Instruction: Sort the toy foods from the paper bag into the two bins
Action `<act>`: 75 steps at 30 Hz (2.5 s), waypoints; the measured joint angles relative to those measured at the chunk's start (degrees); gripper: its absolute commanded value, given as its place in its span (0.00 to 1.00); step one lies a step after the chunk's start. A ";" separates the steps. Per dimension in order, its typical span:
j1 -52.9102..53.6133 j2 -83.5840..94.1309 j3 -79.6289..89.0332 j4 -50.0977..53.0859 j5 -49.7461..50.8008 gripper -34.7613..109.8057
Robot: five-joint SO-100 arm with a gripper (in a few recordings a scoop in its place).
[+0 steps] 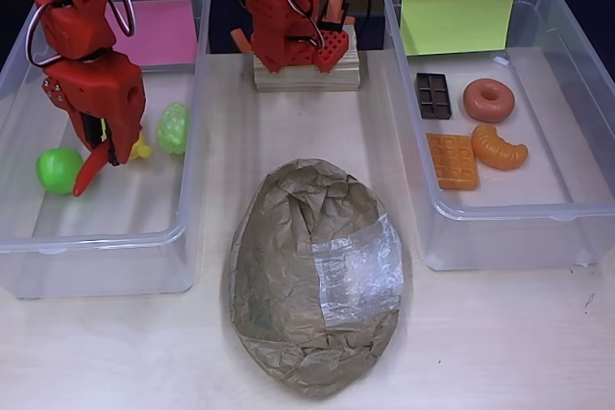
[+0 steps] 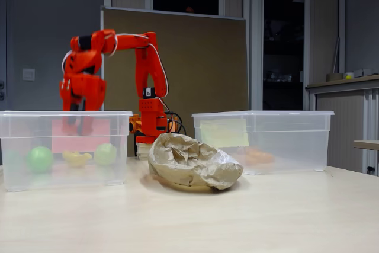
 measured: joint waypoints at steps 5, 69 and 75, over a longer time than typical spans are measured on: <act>-1.32 -2.99 4.75 -4.31 0.35 0.32; -42.45 104.33 83.67 -38.06 -40.96 0.24; -44.47 110.21 85.69 -32.17 -46.49 0.24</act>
